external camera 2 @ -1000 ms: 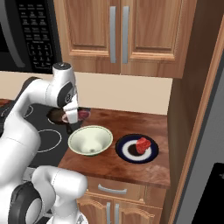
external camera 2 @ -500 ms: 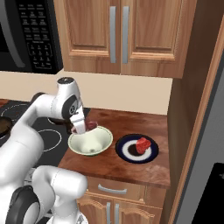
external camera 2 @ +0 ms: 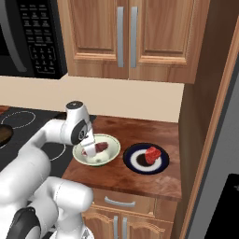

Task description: Place one of the steaks on the plate and the other in the bowl. Then place the bowl in the fridge.

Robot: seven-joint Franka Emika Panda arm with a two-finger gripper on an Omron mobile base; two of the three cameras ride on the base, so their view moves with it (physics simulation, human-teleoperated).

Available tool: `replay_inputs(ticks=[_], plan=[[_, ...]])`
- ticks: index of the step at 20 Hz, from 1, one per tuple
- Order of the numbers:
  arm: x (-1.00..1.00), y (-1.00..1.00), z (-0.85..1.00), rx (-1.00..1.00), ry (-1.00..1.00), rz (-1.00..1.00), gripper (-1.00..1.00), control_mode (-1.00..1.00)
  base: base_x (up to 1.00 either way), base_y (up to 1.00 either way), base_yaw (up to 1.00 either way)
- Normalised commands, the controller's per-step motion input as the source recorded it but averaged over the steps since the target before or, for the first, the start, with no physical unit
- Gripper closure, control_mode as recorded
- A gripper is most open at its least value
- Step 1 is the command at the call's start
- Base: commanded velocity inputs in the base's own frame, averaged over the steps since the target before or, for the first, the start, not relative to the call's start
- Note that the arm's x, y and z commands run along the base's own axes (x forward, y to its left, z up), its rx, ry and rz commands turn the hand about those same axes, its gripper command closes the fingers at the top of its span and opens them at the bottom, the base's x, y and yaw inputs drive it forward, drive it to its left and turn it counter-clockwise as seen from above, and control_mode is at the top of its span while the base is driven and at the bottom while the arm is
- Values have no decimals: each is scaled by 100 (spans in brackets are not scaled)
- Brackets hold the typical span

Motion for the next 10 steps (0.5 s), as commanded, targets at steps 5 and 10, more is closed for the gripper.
replay_inputs(ticks=[5, 10], plan=[[8, 0, -6, 0, 0, 1, 100, -100, 0, 0, 0], [19, 0, -1, 0, 1, 2, 100, -100, 0, 0, 0]])
